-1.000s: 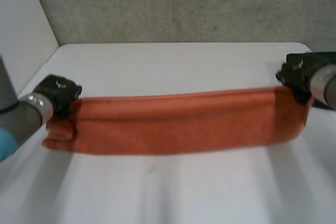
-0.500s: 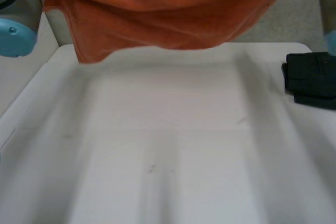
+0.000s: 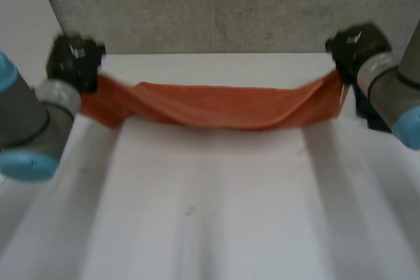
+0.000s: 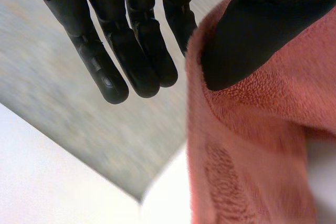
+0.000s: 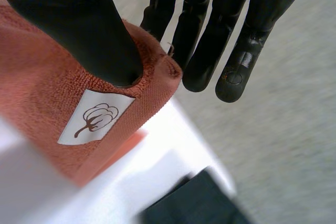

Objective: Fold the laundry.

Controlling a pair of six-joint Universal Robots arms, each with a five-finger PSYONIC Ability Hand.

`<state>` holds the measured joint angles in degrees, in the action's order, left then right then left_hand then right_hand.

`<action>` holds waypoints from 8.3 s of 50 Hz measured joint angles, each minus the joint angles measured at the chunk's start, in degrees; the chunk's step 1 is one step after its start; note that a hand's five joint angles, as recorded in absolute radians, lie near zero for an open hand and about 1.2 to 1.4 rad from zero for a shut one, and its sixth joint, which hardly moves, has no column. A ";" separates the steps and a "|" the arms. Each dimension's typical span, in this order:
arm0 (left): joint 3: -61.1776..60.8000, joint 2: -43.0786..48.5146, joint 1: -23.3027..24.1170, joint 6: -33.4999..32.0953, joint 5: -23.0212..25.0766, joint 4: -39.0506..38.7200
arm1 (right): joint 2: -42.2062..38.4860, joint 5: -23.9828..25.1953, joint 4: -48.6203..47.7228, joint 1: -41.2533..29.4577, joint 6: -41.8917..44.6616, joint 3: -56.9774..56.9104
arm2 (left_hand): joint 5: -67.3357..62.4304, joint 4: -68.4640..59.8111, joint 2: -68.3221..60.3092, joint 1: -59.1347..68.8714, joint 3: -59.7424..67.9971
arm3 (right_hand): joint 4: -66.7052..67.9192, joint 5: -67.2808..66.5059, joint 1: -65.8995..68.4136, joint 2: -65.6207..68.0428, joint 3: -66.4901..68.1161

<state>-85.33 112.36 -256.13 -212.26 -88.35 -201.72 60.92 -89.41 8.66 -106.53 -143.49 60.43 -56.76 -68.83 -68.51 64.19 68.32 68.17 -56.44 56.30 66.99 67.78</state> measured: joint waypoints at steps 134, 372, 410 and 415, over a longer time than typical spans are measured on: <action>-16.52 1.10 4.68 -2.12 0.71 -5.90 | 0.28 11.74 -15.97 14.67 -3.70 35.19 | 54.24 57.27 56.92 -53.21 -56.40 | -27.59 27.41 -21.53 -26.29 -27.18; 14.51 16.79 16.92 8.44 -9.70 14.74 | -1.45 1.85 -21.44 -7.01 -7.55 35.05 | 54.00 55.95 55.66 -51.17 -55.24 | -0.82 1.35 -3.93 -0.69 -0.66; 2.78 0.15 15.97 8.96 -7.99 9.07 | -0.79 16.12 -13.74 -26.17 1.71 19.59 | 54.21 56.09 55.77 -51.35 -55.35 | -54.94 52.96 -45.16 -54.32 -55.38; 6.82 1.16 17.45 12.64 -7.65 8.00 | 4.99 14.17 -13.24 -15.20 -17.63 19.25 | 54.20 56.09 55.77 -51.35 -55.35 | -55.17 53.40 -45.20 -54.77 -56.00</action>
<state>-78.51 113.52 -238.68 -199.62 -96.01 -193.72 65.91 -75.23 -4.59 -121.73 -161.12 79.68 -2.56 -12.74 -12.74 12.84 12.97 13.01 -3.05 11.10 12.21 11.79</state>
